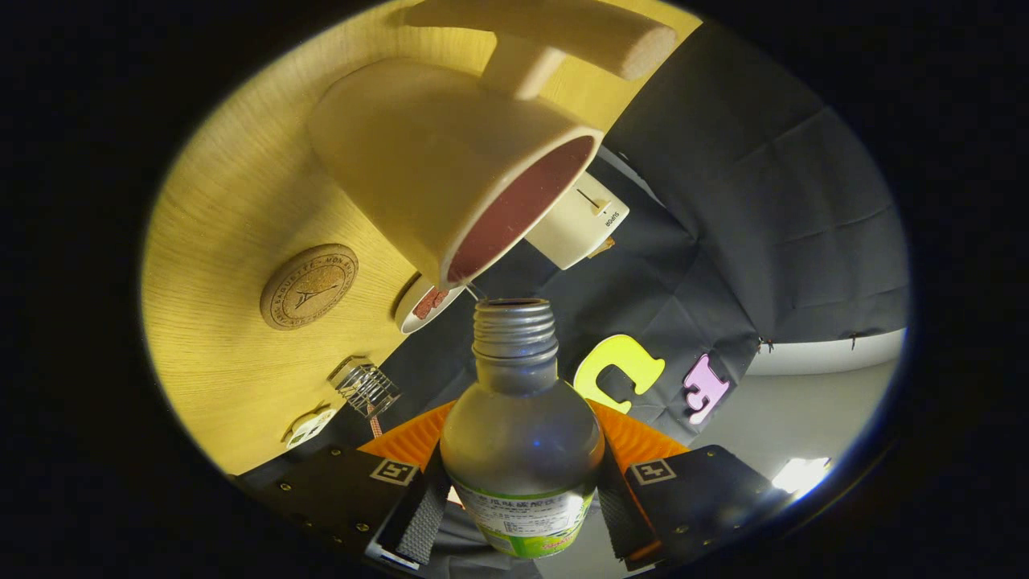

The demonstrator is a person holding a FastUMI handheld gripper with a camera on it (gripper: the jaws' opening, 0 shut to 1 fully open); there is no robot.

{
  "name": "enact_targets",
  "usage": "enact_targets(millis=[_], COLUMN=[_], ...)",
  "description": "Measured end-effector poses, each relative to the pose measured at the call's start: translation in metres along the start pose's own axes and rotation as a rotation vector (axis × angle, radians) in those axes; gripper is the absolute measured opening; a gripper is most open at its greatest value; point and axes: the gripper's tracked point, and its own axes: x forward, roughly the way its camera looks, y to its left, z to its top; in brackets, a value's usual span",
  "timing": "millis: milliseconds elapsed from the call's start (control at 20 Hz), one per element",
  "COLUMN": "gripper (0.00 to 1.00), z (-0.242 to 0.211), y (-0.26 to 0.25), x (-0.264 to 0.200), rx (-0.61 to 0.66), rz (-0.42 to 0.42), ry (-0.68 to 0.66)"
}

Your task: Take the bottle from table, then pour the juice into the cup, finally place the bottle on the coaster

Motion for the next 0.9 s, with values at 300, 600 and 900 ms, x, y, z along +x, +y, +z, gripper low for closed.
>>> enact_targets(millis=[300,600,900], gripper=[0.8,0.8,0.8], z=[-0.0013,-0.0023,-0.0058], y=[0.0013,0.0025,0.0048], x=[-0.0006,-0.0003,0.0022], rx=[0.0,0.004,0.014], rz=[0.011,0.014,0.021], ry=[0.0,-0.006,0.0])
